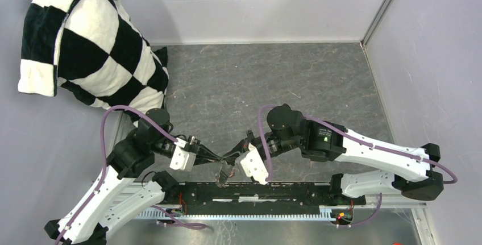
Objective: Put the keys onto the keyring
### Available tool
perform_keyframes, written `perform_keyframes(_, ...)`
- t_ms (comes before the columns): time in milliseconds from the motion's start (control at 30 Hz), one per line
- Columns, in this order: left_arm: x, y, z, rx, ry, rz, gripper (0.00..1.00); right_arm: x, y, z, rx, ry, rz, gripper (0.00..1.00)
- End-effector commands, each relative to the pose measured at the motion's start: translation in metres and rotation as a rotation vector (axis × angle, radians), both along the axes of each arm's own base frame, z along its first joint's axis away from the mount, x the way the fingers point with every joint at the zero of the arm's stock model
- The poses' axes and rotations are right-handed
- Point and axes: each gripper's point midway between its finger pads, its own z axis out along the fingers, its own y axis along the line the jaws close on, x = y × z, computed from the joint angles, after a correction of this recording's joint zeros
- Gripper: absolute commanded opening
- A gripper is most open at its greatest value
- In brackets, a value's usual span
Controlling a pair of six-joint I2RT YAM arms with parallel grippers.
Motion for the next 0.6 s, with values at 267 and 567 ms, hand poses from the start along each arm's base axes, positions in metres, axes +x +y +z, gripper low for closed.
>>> perform_keyframes(267,-0.002,-0.001,0.009,-0.026,-0.018,-0.018,0.02,0.005,0.013,0.016,0.042,-0.002,-0.025,0.00)
perform_keyframes(567,-0.002,-0.001,0.011,-0.033,-0.039,-0.024,0.02,0.012,0.015,0.014,0.041,-0.003,-0.067,0.00)
